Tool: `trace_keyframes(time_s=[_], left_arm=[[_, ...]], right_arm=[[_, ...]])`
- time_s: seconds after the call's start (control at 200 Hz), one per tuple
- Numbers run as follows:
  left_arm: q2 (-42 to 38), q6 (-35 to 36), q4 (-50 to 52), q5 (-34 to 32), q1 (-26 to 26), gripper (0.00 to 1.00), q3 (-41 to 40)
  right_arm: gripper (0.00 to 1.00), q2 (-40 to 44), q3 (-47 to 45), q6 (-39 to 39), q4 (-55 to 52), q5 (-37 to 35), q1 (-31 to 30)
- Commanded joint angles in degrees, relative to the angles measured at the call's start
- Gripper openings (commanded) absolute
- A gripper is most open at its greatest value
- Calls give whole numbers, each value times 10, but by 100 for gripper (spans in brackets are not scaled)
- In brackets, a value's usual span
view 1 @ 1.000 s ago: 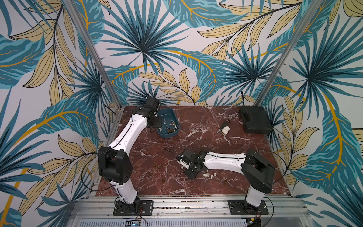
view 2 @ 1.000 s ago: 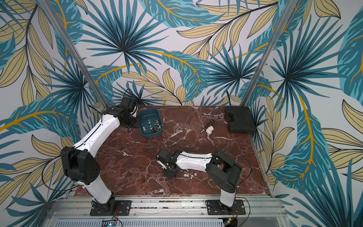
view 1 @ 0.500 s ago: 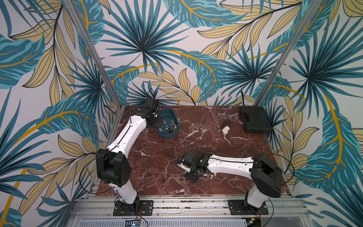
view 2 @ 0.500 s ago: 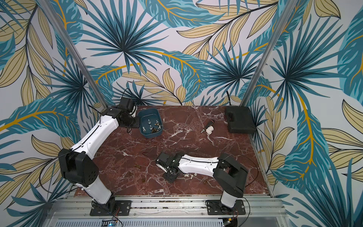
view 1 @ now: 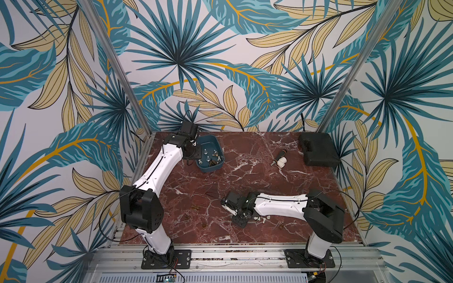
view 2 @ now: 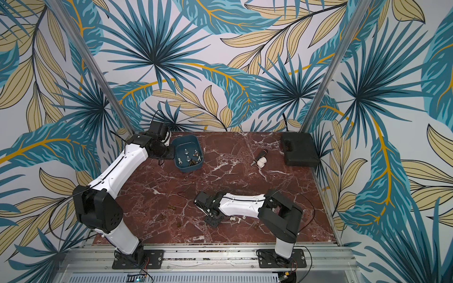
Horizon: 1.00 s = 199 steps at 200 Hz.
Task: Put the chess pieces into the storage box
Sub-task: Pick up the chess piece at the center of the board, then place the chess piece in the storage box.
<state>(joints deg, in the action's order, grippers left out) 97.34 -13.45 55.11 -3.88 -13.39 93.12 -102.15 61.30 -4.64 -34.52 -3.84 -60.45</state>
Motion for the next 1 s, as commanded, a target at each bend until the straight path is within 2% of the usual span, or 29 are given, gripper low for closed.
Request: trace_keyframes(time_s=[0.0, 0.15, 0.26, 0.461, 0.541, 0.751, 0.932, 0.992], left_arm=[[-25, 1, -3, -5, 5, 39, -2], [-43, 5, 2, -15, 6, 39, 5], [-64, 10, 7, -30, 10, 39, 13], [-142, 3, -17, -77, 29, 39, -26], [-188, -2, -50, -85, 39, 39, -73], [-285, -11, -96, -96, 64, 39, -185], [-326, -16, -106, -44, 66, 40, -229], [-330, -16, -106, -16, 66, 40, -237]], right_arm=[[21, -23, -1, -2, -10, 0, -1], [11, -6, 8, -4, -13, -1, -1], [9, 10, 41, 0, -20, -3, 2], [9, 11, 184, 3, -27, 3, 45], [9, -36, 278, -4, -33, 2, 74], [9, -222, 546, -23, -51, -18, 127], [10, -353, 724, -3, -51, -39, 140], [11, -391, 766, 8, -49, -42, 160]])
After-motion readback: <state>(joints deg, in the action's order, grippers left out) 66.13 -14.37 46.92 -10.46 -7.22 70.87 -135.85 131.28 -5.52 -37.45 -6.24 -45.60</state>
